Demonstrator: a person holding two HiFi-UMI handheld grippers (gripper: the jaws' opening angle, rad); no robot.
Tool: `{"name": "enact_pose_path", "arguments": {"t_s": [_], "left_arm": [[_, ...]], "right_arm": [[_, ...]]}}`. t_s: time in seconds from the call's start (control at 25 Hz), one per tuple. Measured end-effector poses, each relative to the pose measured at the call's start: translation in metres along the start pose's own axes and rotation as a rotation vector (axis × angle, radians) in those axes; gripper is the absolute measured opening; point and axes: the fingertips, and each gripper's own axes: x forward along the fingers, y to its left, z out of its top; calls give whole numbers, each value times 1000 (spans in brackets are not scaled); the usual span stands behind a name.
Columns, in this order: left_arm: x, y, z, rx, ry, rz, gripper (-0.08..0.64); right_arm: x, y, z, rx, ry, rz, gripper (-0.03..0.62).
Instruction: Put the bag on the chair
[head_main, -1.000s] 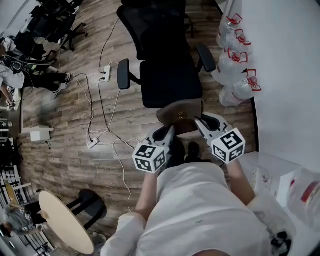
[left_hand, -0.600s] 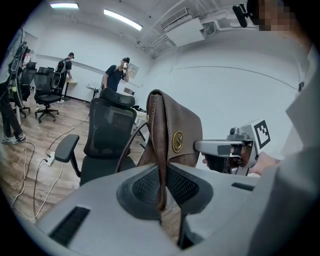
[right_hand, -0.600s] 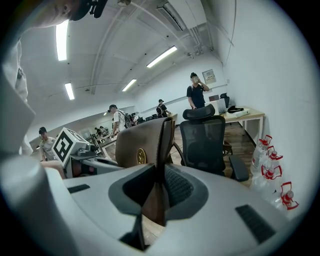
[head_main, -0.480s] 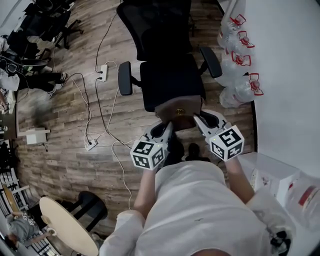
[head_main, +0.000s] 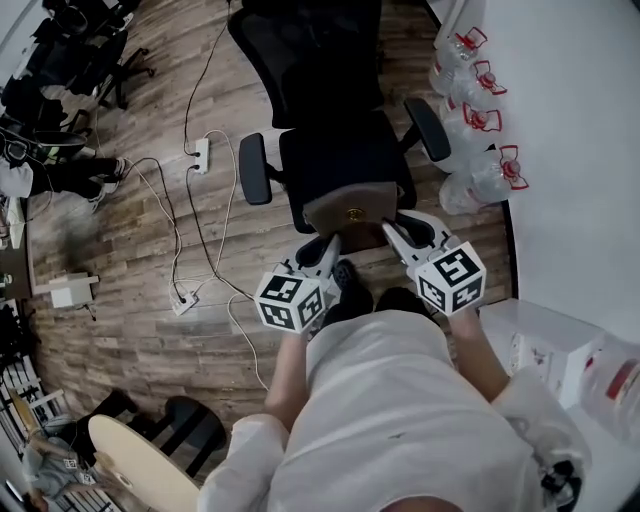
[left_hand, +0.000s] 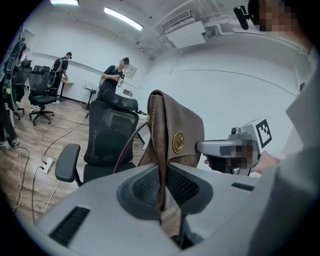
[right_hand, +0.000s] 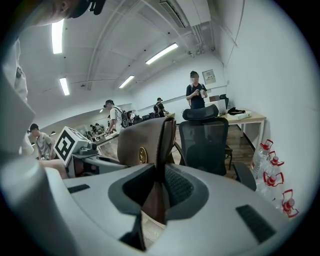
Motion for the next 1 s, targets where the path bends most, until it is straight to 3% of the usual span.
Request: {"name": "enact_pose_path", "arguments": {"t_s": [0.56, 1.0], "left_arm": [[14, 13, 1, -2, 50, -57, 32], [34, 36, 20, -19, 50, -23, 32]], "right_arm": [[13, -11, -6, 52, 35, -56, 71], [46, -33, 11, 45, 56, -18, 71]]}}
